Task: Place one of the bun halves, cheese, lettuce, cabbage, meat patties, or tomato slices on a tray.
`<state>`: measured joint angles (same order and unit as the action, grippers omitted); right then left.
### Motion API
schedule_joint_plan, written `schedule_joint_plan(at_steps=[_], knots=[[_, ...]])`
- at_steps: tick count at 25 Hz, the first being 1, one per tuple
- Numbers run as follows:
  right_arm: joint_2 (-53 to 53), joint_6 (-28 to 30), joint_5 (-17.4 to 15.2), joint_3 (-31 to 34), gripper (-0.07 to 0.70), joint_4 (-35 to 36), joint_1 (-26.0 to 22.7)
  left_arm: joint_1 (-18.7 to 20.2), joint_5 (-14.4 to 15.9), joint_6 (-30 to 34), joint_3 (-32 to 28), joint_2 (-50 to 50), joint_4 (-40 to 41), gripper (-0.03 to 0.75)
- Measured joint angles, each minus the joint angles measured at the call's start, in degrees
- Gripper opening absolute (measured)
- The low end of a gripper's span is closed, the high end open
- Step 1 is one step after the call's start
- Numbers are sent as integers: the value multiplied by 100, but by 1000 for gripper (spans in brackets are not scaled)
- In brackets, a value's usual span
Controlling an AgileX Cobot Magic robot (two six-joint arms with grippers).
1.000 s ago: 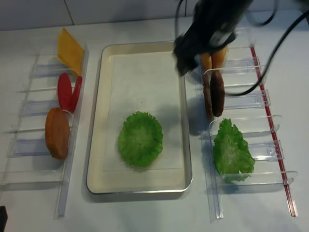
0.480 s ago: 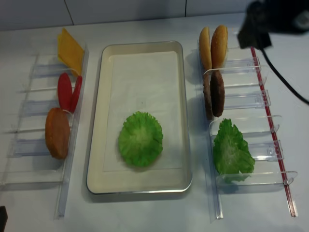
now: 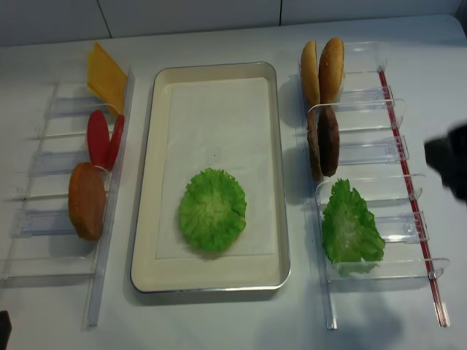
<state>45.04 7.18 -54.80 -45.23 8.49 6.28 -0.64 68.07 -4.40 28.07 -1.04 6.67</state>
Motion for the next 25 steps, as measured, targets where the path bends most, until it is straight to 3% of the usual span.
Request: schedule_joint_plan(at_steps=[6, 11, 18, 25], knots=[[-1597, -597, -91, 1046, 619, -382, -58, 0, 0, 0, 0, 0, 0, 438], [-2747, -1035, -610, 1185, 608, -849, -58, 0, 0, 0, 0, 0, 0, 438], [-3953, -989, -1187, 1185, 566, -1089, -58, 0, 0, 0, 0, 0, 0, 438], [-4595, -980, -1214, 1670, 563, -1125, -58, 0, -12, 0, 0, 0, 0, 438]])
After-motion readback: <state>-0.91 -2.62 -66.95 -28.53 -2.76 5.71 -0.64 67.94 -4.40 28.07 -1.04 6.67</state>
